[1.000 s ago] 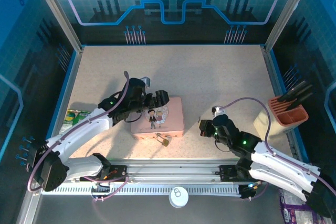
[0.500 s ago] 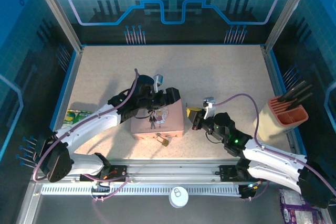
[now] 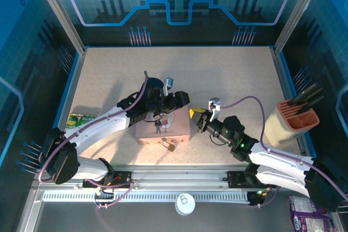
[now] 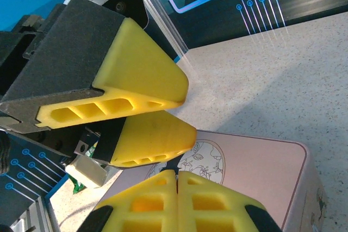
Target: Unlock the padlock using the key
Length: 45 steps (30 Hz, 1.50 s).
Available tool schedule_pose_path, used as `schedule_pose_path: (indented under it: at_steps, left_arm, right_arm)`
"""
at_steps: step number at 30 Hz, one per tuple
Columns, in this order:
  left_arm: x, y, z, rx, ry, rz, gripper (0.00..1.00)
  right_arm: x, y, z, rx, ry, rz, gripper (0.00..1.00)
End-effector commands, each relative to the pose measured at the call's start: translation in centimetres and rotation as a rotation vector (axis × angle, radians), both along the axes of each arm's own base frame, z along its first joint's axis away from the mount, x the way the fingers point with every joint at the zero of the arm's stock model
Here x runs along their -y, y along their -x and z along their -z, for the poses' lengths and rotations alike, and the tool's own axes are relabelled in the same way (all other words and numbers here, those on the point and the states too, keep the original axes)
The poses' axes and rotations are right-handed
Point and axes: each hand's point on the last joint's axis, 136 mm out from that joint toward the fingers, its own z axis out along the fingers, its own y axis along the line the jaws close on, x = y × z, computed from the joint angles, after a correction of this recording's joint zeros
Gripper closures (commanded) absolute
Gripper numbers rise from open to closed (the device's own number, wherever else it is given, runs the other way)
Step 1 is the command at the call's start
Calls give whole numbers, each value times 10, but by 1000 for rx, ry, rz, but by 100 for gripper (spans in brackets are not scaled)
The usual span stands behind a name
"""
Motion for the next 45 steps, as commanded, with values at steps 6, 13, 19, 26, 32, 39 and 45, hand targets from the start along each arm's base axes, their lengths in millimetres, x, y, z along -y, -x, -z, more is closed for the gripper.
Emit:
schedule_pose_path:
  at_steps: [6, 13, 19, 26, 32, 39, 45]
  left_arm:
    - [-7, 3, -8, 42, 42, -39, 30]
    - [-34, 14, -27, 533, -97, 59, 27]
    - [-25, 38, -37, 987, -114, 243, 27]
    - [-9, 48, -49, 1348, -101, 332, 30]
    - [2, 42, -51, 1417, -80, 348, 39]
    - [8, 33, -52, 1398, -84, 347, 56]
    - [8, 30, -51, 1396, -104, 346, 63]
  right_arm:
    - [9, -12, -2, -86, -94, 45, 100]
    - [21, -26, -18, -234, -130, 61, 100]
    - [17, -27, -34, -345, -142, 68, 100]
    - [0, -22, -59, -398, -155, 28, 100]
    - [-8, -15, -70, -393, -163, 2, 100]
    - [-13, -9, -70, -396, -179, -23, 100]
    - [-12, -8, -72, -392, -192, -23, 100]
